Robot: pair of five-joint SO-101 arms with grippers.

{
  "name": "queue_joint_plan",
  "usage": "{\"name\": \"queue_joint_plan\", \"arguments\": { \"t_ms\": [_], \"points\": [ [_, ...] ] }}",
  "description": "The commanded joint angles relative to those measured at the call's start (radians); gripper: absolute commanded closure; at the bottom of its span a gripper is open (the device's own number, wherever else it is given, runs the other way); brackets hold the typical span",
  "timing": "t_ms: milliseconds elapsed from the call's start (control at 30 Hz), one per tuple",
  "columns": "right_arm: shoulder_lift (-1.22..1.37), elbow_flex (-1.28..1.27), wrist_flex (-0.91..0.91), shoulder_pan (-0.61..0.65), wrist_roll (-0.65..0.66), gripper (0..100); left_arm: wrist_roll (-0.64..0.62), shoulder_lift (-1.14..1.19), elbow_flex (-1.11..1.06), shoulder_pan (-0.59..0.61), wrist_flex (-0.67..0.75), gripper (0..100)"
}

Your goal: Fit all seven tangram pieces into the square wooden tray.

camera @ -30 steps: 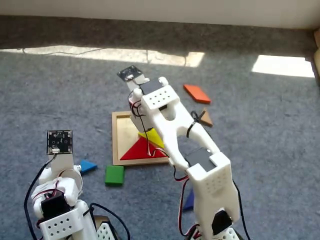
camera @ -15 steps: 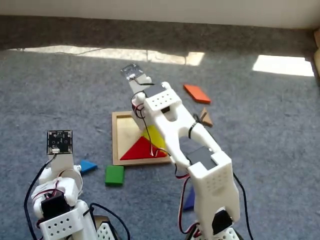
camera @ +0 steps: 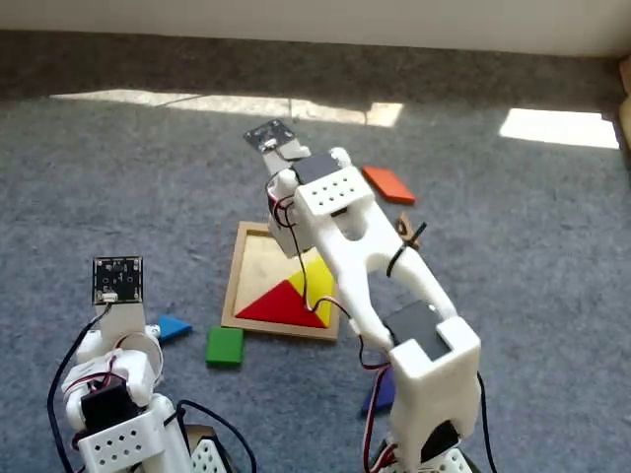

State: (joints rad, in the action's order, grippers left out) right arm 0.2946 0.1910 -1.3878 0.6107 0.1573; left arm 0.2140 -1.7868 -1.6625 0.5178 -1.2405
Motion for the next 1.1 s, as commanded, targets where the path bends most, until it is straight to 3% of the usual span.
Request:
{"name": "queue_joint_plan", "arguments": {
  "t_ms": [0,133,300,433,667,833,1000,1067],
  "points": [
    [-0.240,-0.053,-0.031,0.002,0.009,99.0,0.005,-0.035,0.008,0.012,0.014,99],
    [-0.456,-0.197,-0.033,-0.007,0.011,99.0,0.005,-0.035,0.008,0.012,0.014,99],
    [-0.645,-0.348,0.001,-0.147,0.011,99.0,0.005,-0.035,0.008,0.012,0.014,99],
    [-0.654,-0.397,0.008,-0.277,0.006,98.5,0.005,-0.035,0.008,0.012,0.014,99],
    [-0.657,-0.432,-0.125,-0.246,0.003,98.5,0.005,-0.035,0.008,0.012,0.015,99],
    [-0.616,-0.435,-0.033,-0.298,0.003,98.1,0.005,-0.035,0.008,0.012,0.017,99],
    [-0.447,-0.427,0.067,-0.355,0.003,80.3,0.005,-0.035,0.008,0.012,0.015,99],
    [-0.360,-0.424,0.076,-0.357,0.009,78.0,0.005,-0.035,0.008,0.012,0.015,99]
  ]
}}
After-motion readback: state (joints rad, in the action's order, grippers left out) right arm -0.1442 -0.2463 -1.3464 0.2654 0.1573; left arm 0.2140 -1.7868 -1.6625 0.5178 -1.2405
